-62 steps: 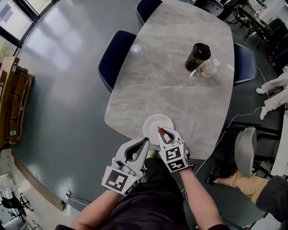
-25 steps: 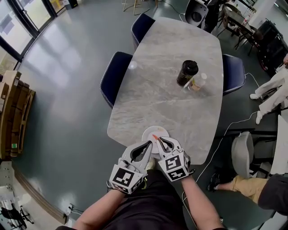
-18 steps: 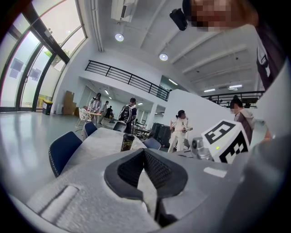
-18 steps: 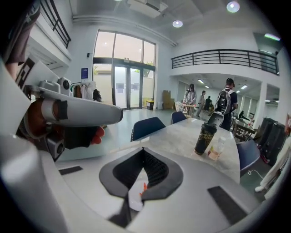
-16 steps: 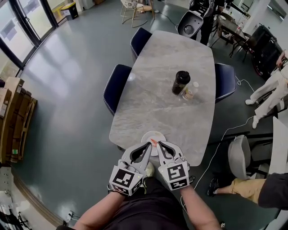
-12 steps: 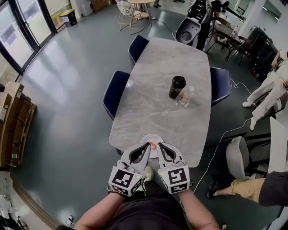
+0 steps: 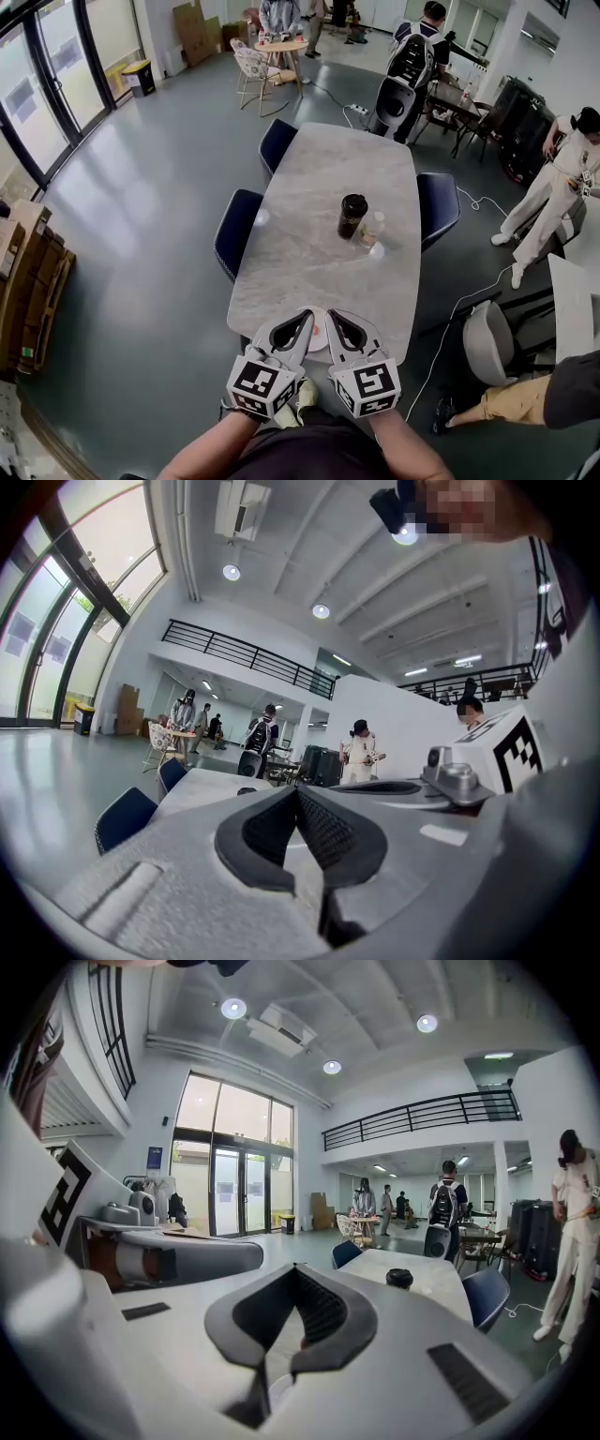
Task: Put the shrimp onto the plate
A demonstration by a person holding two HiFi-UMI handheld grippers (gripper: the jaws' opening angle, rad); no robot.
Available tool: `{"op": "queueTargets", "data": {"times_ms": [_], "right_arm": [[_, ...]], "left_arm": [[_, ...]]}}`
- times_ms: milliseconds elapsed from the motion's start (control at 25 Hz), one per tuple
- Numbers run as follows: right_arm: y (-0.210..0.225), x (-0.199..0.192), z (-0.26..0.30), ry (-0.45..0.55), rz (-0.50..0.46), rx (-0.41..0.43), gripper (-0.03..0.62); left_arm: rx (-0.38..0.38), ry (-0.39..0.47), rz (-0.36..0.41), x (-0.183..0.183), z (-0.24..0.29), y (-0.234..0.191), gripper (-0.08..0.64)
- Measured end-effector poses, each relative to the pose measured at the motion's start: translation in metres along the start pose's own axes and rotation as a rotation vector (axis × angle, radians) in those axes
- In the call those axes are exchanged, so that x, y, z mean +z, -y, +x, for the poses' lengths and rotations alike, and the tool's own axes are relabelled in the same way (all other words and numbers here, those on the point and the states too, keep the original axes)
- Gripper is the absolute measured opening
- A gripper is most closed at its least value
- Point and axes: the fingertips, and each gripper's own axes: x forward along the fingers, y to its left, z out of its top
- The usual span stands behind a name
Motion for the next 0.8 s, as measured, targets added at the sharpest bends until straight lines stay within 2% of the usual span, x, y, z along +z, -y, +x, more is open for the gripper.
{"op": "queueTargets", "data": {"times_ms": [800], "right_arm": [[-0.017,0.021,-0.010,0.049,-0.008,0.040,0.000]], "left_arm": [[0.030,0.037,0.022,0.012,-0.011,0.005,0.008]]}}
